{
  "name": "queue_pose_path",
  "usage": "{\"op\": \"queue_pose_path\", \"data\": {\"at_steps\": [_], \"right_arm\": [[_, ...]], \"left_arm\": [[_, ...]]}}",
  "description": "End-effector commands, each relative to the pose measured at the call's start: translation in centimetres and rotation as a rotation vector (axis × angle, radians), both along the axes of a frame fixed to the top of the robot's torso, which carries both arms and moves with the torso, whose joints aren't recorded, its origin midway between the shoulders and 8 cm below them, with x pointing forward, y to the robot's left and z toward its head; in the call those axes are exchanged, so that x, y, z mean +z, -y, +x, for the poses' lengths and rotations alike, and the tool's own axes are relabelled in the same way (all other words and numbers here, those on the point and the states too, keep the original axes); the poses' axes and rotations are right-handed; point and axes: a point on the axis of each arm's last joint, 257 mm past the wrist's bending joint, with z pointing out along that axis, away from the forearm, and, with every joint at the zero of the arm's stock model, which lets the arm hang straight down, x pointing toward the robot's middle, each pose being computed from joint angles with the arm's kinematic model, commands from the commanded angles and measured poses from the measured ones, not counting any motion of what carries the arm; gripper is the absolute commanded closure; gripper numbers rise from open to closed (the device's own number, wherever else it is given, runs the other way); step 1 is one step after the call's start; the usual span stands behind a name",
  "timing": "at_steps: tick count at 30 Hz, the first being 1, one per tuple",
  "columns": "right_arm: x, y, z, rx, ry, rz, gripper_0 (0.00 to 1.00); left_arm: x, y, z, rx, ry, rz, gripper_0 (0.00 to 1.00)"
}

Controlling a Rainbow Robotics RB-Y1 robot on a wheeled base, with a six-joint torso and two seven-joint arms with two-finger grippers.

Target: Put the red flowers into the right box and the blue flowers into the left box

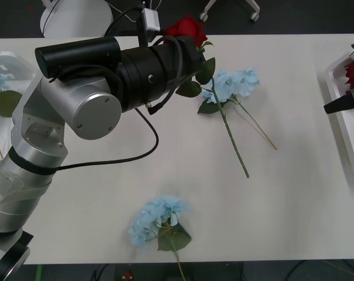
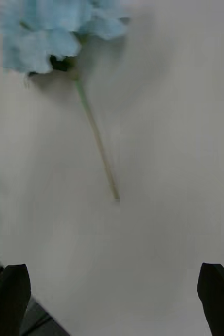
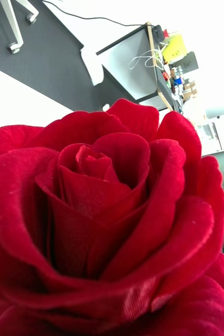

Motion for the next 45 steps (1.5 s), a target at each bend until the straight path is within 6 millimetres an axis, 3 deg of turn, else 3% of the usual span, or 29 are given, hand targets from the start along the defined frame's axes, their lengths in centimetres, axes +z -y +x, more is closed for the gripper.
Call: {"op": "queue_pose_path", "data": {"at_steps": [1, 6, 11, 17, 21, 29, 40, 41, 42, 44, 45], "right_arm": [[3.5, -2.8, -1.8, 0.131, 0.003, 0.062, 0.08], [4.9, -8.1, -4.9, 0.287, -0.026, 0.198, 0.08], [4.9, -12.5, -8.3, 0.354, -0.056, 0.281, 0.08], [3.1, -15.4, -11.5, 0.384, -0.070, 0.310, 0.08], [0.9, -17.0, -13.2, 0.397, -0.094, 0.331, 0.08], [-1.9, -20.0, -13.8, 0.406, -0.071, 0.327, 0.08], [-3.0, -25.4, -14.3, 0.414, -0.068, 0.403, 0.09], [-3.1, -25.6, -14.2, 0.411, -0.066, 0.405, 0.28], [-3.2, -25.8, -14.2, 0.412, -0.066, 0.402, 0.57], [-3.6, -25.8, -14.0, 0.407, -0.070, 0.382, 1.00], [-3.7, -25.7, -13.9, 0.407, -0.070, 0.372, 1.00]], "left_arm": [[0.8, 1.1, -0.9, -0.016, 0.012, -0.028, 1.00], [0.8, 1.1, -0.9, -0.017, 0.011, -0.027, 1.00], [0.7, 1.1, -0.9, -0.015, 0.011, -0.027, 1.00], [1.0, 1.6, -1.1, -0.022, 0.007, -0.044, 1.00], [1.1, 2.0, -1.3, -0.027, 0.000, -0.056, 1.00], [1.3, 2.3, -1.5, -0.035, -0.009, -0.069, 1.00], [1.3, 2.2, -1.4, -0.032, -0.010, -0.071, 1.00], [1.3, 2.2, -1.4, -0.031, -0.011, -0.071, 1.00], [1.3, 2.2, -1.4, -0.030, -0.013, -0.071, 1.00], [1.5, 2.2, -1.4, -0.030, -0.008, -0.079, 1.00], [1.5, 2.2, -1.4, -0.031, -0.010, -0.081, 1.00]]}}
